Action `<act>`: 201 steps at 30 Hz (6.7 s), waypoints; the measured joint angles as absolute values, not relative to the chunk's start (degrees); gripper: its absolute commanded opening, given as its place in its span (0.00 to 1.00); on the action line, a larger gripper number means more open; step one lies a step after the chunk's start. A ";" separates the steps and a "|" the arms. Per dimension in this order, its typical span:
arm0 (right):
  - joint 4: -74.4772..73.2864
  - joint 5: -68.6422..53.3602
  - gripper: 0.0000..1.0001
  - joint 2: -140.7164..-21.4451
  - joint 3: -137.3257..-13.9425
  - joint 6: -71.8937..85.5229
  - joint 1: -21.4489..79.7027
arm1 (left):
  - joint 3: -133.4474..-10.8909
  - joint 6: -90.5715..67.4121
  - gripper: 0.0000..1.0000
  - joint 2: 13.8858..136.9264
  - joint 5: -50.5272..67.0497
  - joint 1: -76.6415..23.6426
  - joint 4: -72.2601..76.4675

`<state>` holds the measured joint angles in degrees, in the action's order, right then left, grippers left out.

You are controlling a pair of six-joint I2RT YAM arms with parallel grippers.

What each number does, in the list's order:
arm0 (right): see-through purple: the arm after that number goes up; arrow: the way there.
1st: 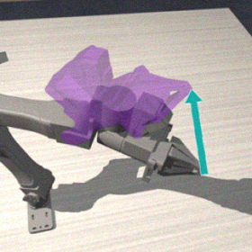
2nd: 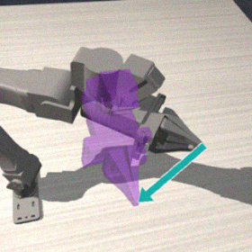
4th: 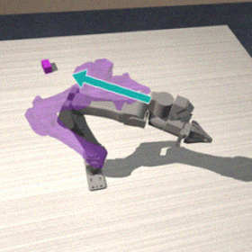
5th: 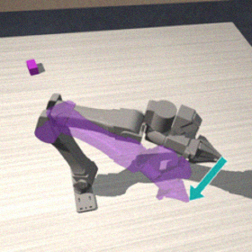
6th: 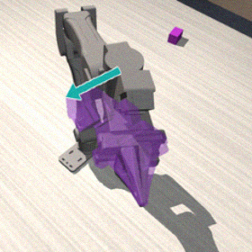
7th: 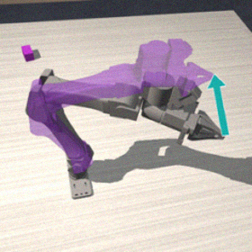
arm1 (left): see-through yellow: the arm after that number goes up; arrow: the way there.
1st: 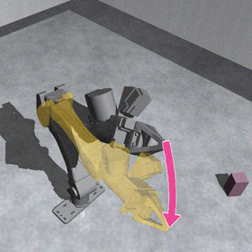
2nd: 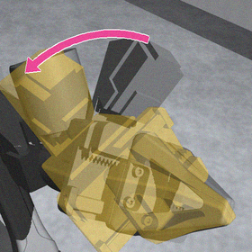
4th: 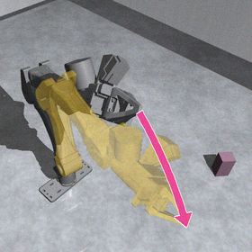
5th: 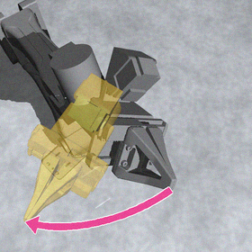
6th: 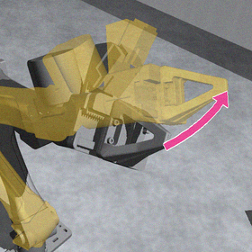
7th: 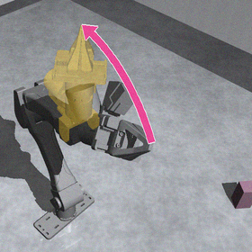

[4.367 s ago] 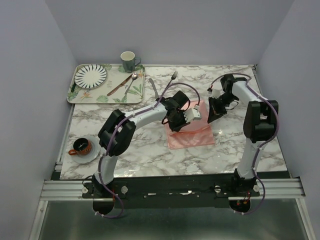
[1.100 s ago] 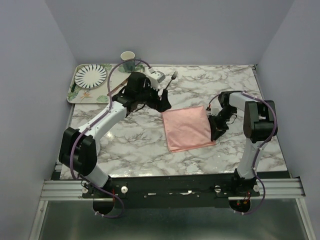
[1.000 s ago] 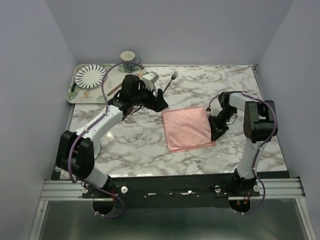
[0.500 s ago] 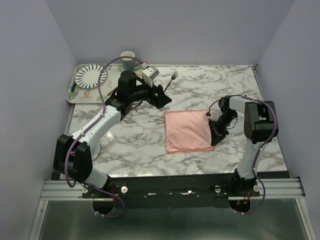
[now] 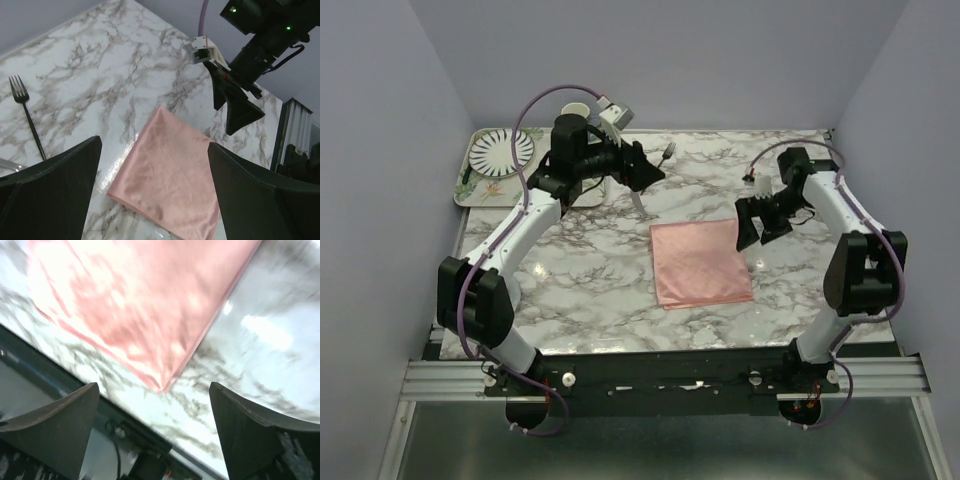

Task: Fold the napkin into a case and place the utensils inside
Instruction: Fold the square-folded napkin at the center of the board, then smooth out the square-folded napkin at the center of the board.

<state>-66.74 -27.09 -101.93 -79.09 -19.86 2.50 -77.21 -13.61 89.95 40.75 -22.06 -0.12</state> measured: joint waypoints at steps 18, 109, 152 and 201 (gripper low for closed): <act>-24.62 -50.19 1.00 -100.49 -93.82 -1.58 2.20 | -86.19 -24.99 0.99 103.79 43.42 -22.61 13.41; -19.03 -66.81 1.00 -110.85 -67.46 25.82 -1.19 | -73.49 -65.98 0.99 123.81 30.06 -27.07 20.40; -64.18 -54.15 0.80 -113.32 -74.67 -20.27 1.19 | -57.17 -55.33 0.99 109.56 27.86 -26.37 18.41; -62.85 -21.17 0.15 -115.18 -76.20 -26.70 13.80 | -42.17 52.62 0.44 74.30 38.22 -37.91 -23.31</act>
